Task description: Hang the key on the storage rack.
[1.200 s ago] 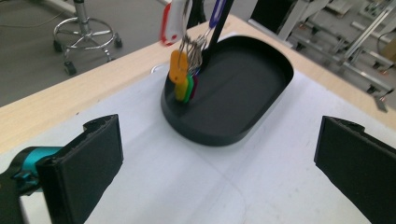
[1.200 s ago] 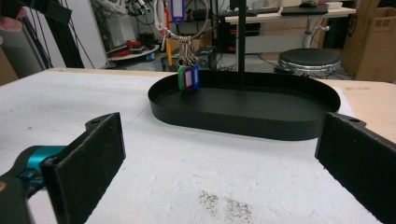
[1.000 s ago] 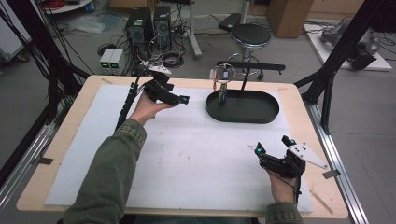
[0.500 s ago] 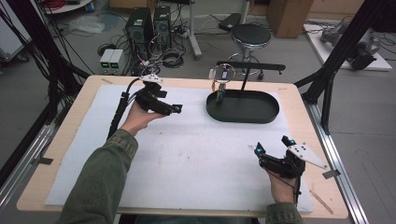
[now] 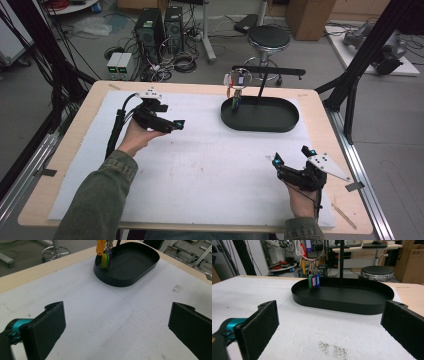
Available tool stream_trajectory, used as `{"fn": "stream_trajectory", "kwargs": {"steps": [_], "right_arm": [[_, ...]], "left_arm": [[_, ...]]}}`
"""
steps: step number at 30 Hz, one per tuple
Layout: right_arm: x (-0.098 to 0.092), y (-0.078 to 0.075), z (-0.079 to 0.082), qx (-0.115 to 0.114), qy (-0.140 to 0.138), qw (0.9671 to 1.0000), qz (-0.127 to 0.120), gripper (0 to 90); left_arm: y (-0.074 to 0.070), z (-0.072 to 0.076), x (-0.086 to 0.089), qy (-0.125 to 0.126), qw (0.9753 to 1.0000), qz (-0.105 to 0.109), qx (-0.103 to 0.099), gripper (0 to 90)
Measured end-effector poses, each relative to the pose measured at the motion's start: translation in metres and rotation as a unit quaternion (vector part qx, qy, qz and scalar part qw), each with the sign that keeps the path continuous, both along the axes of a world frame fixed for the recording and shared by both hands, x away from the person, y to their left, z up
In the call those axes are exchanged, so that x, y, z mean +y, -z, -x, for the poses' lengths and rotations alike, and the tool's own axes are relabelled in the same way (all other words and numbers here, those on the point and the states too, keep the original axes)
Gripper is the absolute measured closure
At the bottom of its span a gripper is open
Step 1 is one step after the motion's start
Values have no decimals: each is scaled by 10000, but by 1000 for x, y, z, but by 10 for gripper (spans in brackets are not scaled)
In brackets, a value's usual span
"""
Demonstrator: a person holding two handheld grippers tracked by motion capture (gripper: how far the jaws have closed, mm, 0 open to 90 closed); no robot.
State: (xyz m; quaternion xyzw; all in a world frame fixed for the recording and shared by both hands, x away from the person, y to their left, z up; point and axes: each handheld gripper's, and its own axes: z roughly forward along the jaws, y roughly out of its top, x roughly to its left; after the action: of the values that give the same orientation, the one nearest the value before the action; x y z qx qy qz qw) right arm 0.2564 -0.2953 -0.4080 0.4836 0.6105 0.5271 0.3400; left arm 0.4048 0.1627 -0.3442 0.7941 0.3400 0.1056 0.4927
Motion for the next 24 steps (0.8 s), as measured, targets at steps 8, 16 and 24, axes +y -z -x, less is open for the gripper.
{"fn": "stream_trajectory", "kwargs": {"steps": [8,16,24], "right_arm": [[1,0,0,3,3,10000,9,5],[1,0,0,1,8,10000,31,5],[0,0,1,-23,25,10000,-11,5]], "left_arm": [[13,14,25,-245,9997,23,19,16],[22,24,37,-353,9993,-67,89,17],[27,42,53,-542,9985,-100,17,16]]}}
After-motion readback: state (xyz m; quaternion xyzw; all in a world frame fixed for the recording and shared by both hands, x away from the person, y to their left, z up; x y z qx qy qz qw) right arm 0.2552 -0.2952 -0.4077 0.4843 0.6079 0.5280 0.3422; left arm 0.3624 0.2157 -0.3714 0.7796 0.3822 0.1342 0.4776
